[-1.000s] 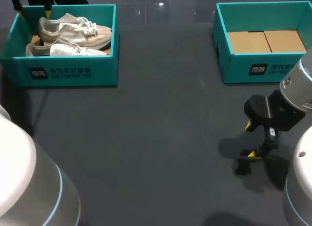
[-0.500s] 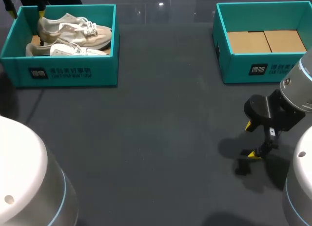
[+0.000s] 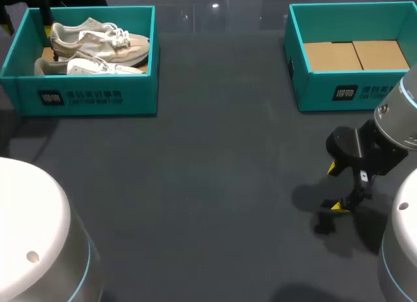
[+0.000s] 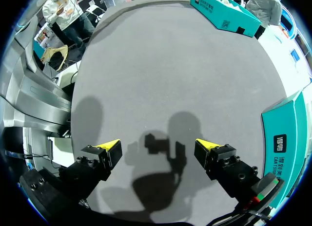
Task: Take the shoe out of the shoebox, open the shoe tongue, remove and reinsert the insole, then place the shoe into the shoebox
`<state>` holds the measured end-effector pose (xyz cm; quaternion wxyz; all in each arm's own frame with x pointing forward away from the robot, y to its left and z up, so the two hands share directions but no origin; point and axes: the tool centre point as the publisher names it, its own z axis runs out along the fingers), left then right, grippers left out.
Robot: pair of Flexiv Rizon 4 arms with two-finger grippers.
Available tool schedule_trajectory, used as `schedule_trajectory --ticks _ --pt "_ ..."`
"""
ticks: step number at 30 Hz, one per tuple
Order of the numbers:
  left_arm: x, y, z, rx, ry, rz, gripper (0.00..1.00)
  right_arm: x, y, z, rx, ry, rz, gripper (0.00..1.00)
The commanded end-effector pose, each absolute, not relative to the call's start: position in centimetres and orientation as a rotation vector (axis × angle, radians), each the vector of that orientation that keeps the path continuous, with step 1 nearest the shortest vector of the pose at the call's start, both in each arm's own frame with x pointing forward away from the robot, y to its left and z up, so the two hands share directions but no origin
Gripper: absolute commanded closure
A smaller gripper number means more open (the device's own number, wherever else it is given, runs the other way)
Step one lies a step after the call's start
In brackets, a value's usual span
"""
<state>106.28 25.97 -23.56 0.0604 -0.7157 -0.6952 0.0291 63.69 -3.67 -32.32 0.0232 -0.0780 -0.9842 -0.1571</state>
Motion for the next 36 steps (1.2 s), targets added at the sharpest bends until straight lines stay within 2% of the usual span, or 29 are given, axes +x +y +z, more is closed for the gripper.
schedule_trajectory --ticks 1,18,36 --pt "104.8 25.8 -23.5 -2.253 -2.177 -0.063 0.00 63.6 -3.7 -32.3 -0.242 -3.049 -0.486 0.00" --pt "101.2 25.6 -26.3 -2.262 -2.207 -0.074 0.00 63.6 -3.7 -32.3 -0.242 -3.049 -0.486 0.00" --pt "103.6 25.5 -29.6 -2.240 -2.231 -0.087 0.03 63.6 -3.7 -32.3 -0.242 -3.049 -0.486 0.00"
